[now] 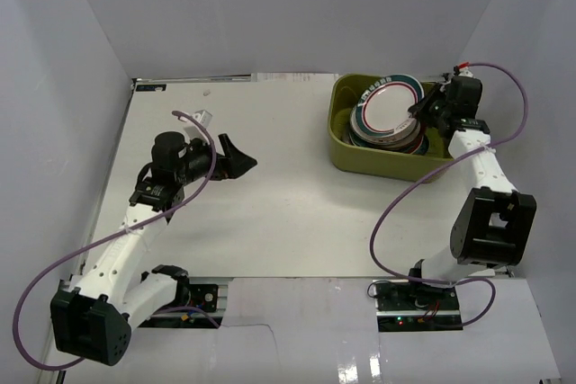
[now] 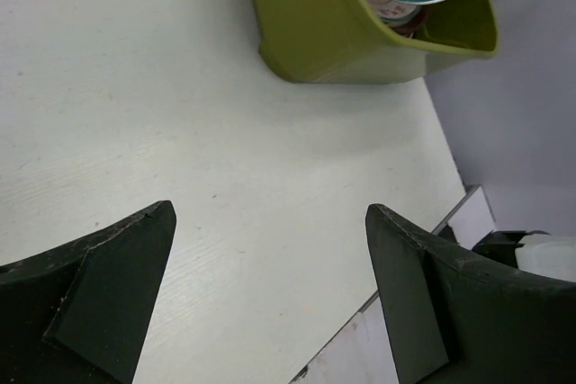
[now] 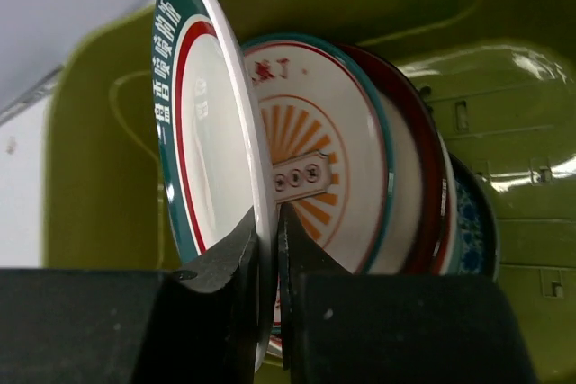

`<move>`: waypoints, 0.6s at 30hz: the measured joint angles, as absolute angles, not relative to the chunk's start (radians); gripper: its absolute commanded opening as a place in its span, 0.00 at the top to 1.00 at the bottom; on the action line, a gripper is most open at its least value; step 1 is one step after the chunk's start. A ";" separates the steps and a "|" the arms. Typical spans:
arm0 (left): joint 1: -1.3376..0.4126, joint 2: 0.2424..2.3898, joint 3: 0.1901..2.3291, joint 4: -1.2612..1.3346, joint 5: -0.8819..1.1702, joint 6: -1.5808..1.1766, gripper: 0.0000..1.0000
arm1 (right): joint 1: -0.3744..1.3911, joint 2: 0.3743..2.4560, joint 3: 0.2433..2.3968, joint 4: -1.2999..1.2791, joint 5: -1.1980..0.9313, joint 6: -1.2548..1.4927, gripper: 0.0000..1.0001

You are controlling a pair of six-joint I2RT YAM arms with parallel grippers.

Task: Place the plates into the plastic bin on the countertop

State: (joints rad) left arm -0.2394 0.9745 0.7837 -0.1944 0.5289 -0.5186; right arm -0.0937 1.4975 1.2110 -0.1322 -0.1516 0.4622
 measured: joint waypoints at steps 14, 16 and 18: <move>-0.319 0.958 0.790 -0.300 0.396 -0.405 0.02 | -0.149 1.453 1.199 -0.211 -0.042 0.433 0.10; -0.321 0.953 0.806 -0.305 0.397 -0.404 0.02 | -0.150 1.380 1.188 -0.207 -0.019 0.432 0.10; -0.321 0.944 0.829 -0.310 0.399 -0.404 0.02 | -0.150 1.285 1.152 -0.190 -0.014 0.432 0.10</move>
State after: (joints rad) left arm -0.3214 0.9436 0.8291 -0.3103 0.3992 -0.4042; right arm -0.1505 1.2854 1.1522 -0.1902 -0.0139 0.4320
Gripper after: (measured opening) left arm 0.976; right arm 0.903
